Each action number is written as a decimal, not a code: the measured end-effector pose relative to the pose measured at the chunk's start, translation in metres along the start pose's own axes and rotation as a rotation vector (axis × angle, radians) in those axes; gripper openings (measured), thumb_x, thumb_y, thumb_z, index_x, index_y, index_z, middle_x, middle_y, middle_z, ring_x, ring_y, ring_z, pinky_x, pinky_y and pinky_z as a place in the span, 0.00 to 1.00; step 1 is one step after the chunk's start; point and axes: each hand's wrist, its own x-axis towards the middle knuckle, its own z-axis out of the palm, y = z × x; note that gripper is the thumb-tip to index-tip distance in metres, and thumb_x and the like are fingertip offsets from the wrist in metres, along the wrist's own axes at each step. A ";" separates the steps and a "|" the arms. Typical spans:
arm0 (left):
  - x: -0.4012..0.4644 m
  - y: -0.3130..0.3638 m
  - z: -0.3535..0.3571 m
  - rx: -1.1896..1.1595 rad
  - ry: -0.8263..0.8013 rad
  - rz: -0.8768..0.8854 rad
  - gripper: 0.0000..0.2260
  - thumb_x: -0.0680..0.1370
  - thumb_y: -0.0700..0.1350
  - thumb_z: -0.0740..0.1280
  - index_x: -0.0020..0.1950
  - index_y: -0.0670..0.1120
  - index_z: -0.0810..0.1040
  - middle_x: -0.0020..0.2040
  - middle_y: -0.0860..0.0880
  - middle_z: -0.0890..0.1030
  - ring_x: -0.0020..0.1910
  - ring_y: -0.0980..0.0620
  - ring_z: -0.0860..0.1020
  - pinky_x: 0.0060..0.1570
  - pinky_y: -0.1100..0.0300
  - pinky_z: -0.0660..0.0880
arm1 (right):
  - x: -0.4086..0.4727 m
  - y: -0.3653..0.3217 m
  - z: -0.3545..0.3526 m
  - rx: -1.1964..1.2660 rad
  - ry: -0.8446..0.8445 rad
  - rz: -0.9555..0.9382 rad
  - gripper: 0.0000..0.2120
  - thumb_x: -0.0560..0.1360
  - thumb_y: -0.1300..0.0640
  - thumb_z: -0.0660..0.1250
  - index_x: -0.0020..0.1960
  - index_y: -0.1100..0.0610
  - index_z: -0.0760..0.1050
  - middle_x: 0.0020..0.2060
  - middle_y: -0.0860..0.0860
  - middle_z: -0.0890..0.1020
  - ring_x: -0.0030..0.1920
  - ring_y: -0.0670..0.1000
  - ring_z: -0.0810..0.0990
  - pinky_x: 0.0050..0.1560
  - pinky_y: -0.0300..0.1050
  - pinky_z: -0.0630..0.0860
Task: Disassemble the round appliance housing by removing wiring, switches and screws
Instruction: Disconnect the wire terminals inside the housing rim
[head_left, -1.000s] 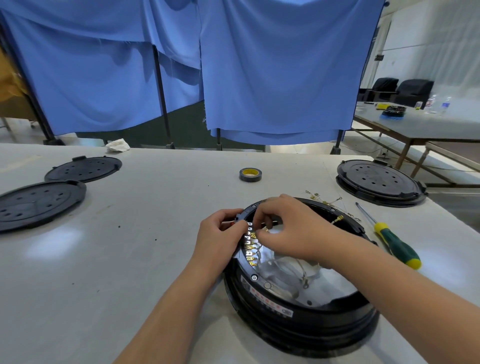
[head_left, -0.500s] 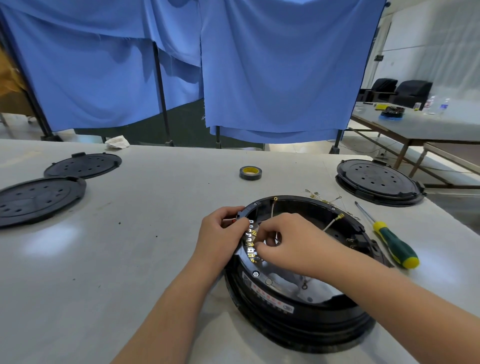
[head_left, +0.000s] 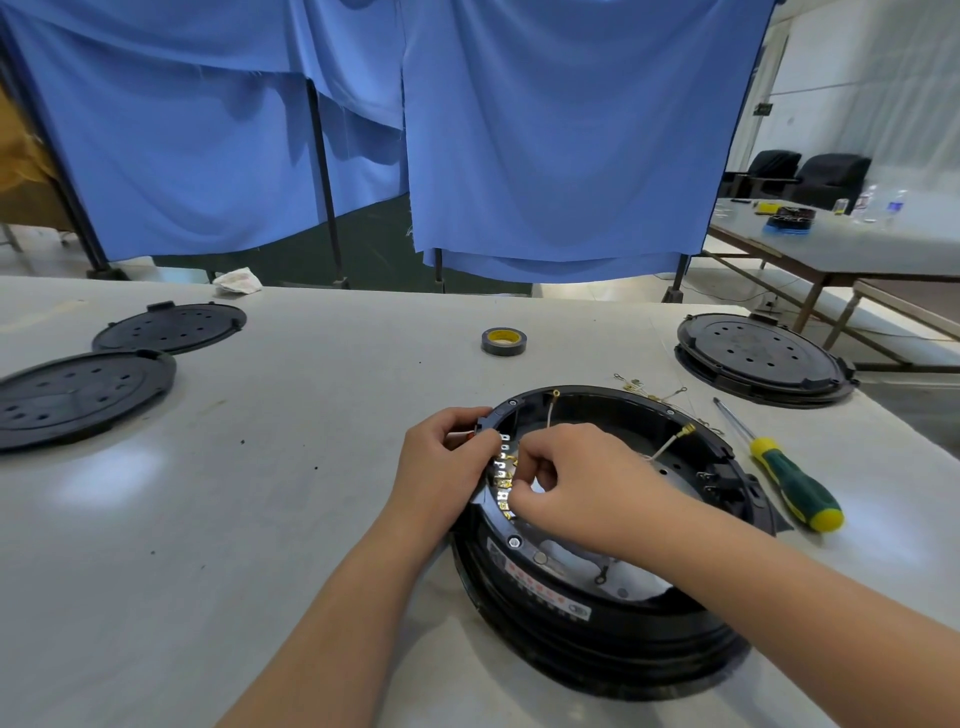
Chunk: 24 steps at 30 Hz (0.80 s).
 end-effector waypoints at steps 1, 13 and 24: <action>0.000 0.000 0.000 -0.003 0.002 0.000 0.14 0.72 0.34 0.66 0.42 0.53 0.82 0.33 0.54 0.84 0.31 0.58 0.81 0.30 0.66 0.77 | 0.000 0.000 0.000 0.000 -0.002 -0.001 0.10 0.69 0.51 0.64 0.30 0.49 0.69 0.25 0.44 0.71 0.29 0.43 0.70 0.29 0.37 0.64; 0.000 0.000 0.001 -0.011 0.010 0.001 0.13 0.72 0.34 0.67 0.43 0.53 0.82 0.33 0.54 0.84 0.32 0.59 0.81 0.30 0.67 0.76 | -0.005 0.004 -0.005 0.071 0.023 0.051 0.06 0.66 0.51 0.64 0.31 0.49 0.72 0.24 0.44 0.72 0.29 0.43 0.71 0.31 0.38 0.66; 0.000 0.000 0.001 -0.023 0.004 -0.002 0.12 0.72 0.34 0.66 0.44 0.51 0.83 0.34 0.54 0.84 0.32 0.59 0.82 0.29 0.68 0.75 | -0.008 0.007 -0.007 0.081 0.040 -0.031 0.03 0.70 0.51 0.65 0.38 0.48 0.77 0.27 0.45 0.75 0.31 0.43 0.72 0.34 0.39 0.71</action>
